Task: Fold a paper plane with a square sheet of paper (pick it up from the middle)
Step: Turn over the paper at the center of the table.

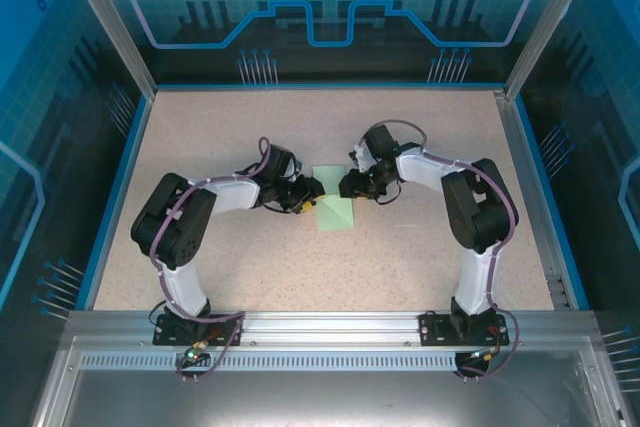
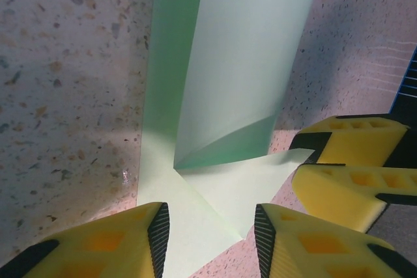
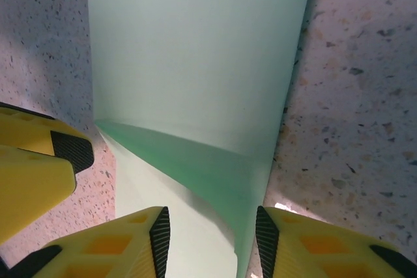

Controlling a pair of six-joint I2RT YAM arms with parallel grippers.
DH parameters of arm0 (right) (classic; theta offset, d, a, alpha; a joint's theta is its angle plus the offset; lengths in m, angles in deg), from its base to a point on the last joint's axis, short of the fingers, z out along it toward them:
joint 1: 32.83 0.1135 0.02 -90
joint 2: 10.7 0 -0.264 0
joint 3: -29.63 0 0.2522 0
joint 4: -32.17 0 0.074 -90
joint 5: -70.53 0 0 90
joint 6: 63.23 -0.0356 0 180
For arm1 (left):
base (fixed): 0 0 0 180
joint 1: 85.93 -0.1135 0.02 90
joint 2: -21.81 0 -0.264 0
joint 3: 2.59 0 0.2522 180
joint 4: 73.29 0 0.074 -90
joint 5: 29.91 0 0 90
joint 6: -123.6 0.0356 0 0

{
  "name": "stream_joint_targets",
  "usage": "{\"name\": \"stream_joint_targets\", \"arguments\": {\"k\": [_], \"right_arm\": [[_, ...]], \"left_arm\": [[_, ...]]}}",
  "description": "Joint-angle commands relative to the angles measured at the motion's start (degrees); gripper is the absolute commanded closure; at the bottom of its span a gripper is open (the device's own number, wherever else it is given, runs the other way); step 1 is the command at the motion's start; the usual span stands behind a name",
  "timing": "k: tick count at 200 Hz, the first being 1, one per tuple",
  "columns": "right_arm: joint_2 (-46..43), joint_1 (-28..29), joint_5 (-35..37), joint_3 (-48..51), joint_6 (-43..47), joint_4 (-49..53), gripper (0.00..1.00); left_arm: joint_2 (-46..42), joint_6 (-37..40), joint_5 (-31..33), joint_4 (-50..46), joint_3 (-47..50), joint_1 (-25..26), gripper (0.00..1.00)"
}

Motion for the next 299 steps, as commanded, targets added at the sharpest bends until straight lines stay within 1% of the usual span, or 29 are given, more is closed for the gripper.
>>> {"name": "stream_joint_targets", "arguments": {"k": [1,22,55,71,91,112,147,194,223,252,280,299], "right_arm": [[1.63,-1.35,-4.72,0.88,1.89,-1.45,0.59],[1.82,-1.42,-5.29,1.14,1.98,-1.61,0.67],[2.21,-2.74,-4.79,2.01,-0.54,-2.57,0.87],[2.69,-3.18,-4.80,2.24,-2.00,-3.02,0.90],[2.52,-3.29,-4.92,2.99,-3.02,-4.07,0.90],[2.08,-3.36,-4.76,3.34,-3.54,-4.42,0.90],[2.40,-3.36,-5.32,3.17,-3.76,-4.42,0.89],[2.61,-3.36,-5.61,3.17,-3.87,-4.34,0.89],[2.69,-3.36,-5.58,3.17,-3.71,-4.08,0.89],[2.57,-3.36,-5.78,3.00,-3.75,-3.99,0.88],[1.99,-3.37,-5.64,2.99,-3.75,-3.90,0.85],[1.42,-3.40,-5.51,3.04,-3.87,-3.69,0.81]], "left_arm": [[0.98,-0.59,-2.49,1.89,0.71,0.09,0.57],[1.53,-0.26,-3.10,2.33,0.73,0.09,0.57],[1.97,0.56,-3.37,2.76,0.78,0.17,0.55],[2.21,0.98,-3.89,2.96,0.70,0.24,0.54],[2.33,1.51,-5.25,3.71,0.60,0.36,0.53],[2.41,2.45,-5.31,3.78,0.35,0.69,0.50],[3.68,3.91,-6.34,3.64,-1.44,1.25,0.50],[6.15,3.63,-7.22,2.82,-4.76,1.67,0.51],[7.32,3.42,-8.00,2.33,-6.46,1.67,0.55],[8.28,3.49,-7.29,1.00,-7.29,1.67,0.59],[8.83,3.40,-7.09,0.67,-7.55,1.67,0.63],[8.91,3.51,-6.97,0.19,-7.81,1.67,0.67]]}}
